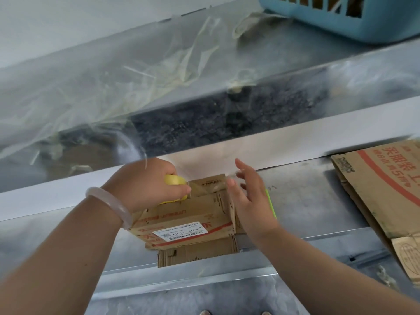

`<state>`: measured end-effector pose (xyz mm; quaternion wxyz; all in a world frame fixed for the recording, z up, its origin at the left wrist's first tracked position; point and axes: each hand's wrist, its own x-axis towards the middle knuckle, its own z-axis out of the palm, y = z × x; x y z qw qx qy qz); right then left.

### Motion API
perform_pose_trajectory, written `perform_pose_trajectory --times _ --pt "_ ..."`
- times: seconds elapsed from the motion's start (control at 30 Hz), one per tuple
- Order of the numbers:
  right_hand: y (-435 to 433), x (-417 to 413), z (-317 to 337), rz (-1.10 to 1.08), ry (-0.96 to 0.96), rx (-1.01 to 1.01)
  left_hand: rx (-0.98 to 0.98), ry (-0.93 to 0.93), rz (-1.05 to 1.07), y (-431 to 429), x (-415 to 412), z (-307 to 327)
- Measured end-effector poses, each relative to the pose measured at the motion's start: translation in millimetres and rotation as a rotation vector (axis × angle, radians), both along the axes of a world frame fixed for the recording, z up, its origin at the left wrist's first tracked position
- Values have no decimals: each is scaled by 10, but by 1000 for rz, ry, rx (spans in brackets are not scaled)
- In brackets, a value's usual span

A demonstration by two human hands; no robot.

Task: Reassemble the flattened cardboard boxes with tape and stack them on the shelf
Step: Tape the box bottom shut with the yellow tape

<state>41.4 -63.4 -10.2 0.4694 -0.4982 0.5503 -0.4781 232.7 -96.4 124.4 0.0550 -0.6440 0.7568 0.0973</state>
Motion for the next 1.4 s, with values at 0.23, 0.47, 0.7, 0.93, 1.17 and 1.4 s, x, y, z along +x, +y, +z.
perform_pose_trajectory --times 0.23,0.47,0.7,0.93,1.17,1.4 --pt "-70 -172 141 -87 -433 260 48 -27 -10 -21 37 -8" --pt "-157 -410 298 -157 -501 252 126 -24 16 -56 71 -9" --pt "-231 -408 577 29 48 113 91 -19 7 -22 40 19" --pt "-350 78 668 472 893 -208 39 -35 -13 33 -24 51" --pt "-399 -83 887 395 599 -94 29 -32 -38 52 -7 72" --pt "-358 -226 782 281 -21 319 20 -34 -47 65 -2 95"
